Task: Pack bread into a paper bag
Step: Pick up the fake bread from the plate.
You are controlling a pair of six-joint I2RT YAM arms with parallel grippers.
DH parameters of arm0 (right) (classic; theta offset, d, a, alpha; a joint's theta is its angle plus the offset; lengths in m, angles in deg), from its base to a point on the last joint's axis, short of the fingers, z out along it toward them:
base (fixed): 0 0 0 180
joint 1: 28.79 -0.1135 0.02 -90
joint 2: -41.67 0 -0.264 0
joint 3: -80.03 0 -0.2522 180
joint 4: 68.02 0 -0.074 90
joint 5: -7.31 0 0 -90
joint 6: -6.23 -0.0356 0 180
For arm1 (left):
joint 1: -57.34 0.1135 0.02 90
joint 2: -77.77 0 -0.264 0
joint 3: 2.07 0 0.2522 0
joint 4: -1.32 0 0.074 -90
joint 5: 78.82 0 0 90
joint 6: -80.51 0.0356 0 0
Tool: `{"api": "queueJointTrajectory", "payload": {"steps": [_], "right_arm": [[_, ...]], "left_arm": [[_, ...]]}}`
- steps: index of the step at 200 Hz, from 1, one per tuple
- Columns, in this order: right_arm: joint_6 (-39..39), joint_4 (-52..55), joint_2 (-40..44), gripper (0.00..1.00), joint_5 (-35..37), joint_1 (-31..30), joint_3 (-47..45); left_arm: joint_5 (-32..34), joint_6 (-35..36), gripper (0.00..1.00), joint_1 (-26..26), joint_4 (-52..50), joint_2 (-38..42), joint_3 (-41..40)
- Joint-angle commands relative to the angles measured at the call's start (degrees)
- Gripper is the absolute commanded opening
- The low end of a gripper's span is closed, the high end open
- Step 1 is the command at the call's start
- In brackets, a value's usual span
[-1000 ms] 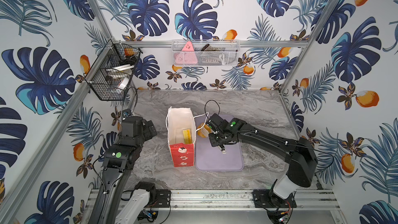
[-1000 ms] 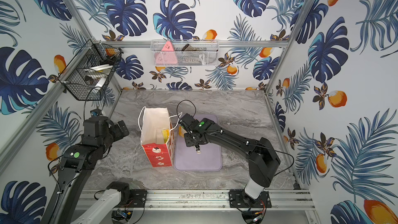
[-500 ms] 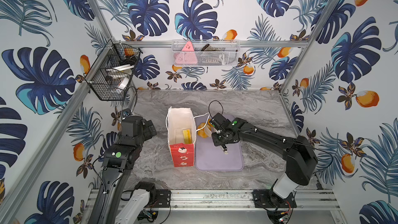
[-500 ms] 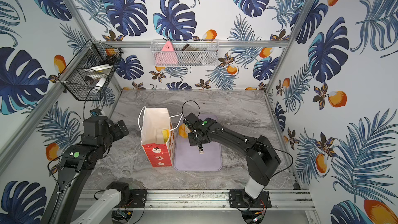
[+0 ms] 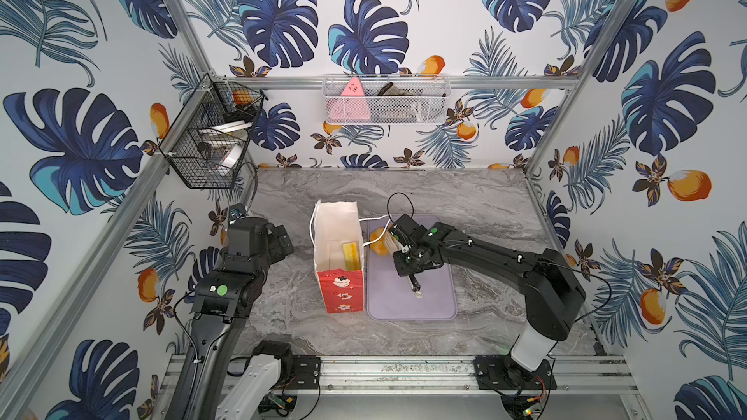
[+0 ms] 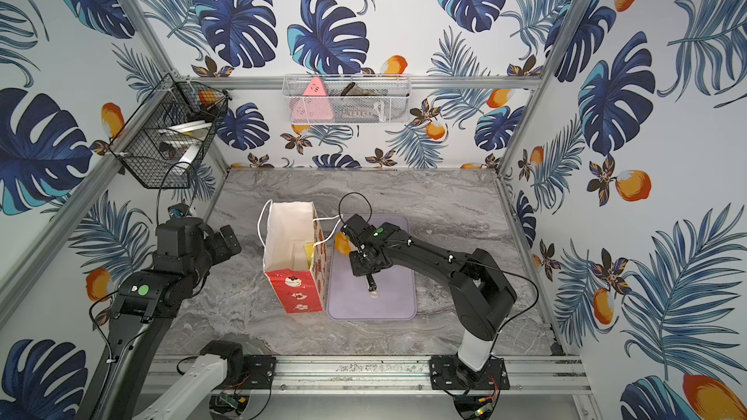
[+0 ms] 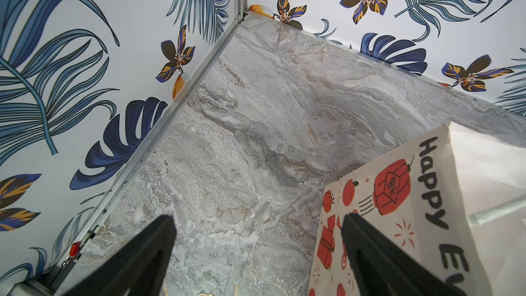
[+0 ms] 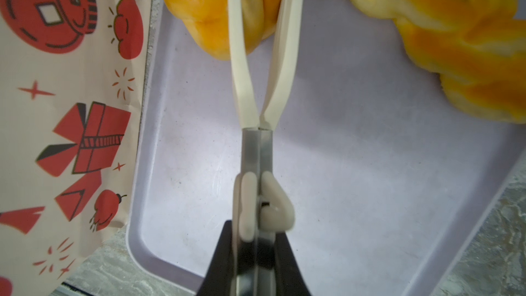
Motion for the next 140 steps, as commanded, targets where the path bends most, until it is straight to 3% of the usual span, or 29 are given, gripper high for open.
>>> {"api": "queueJointTrajectory", "payload": {"steps": [1, 92, 140], "right_arm": [[-0.06, 0.09, 0.31, 0.00, 0.20, -0.05, -0.12], [-1.35, 10.23, 17.15, 0.00, 12.59, -0.11, 3.74], [-2.42, 16.43, 26.62, 0.00, 14.54, -0.09, 7.40]], "left_arm": [[0.51, 1.06, 0.99, 0.10, 0.91, 0.03, 0.12], [0.26, 1.05, 0.99, 0.10, 0.92, 0.05, 0.31], [-0.24, 1.05, 0.99, 0.10, 1.30, -0.14, 0.67]]}}
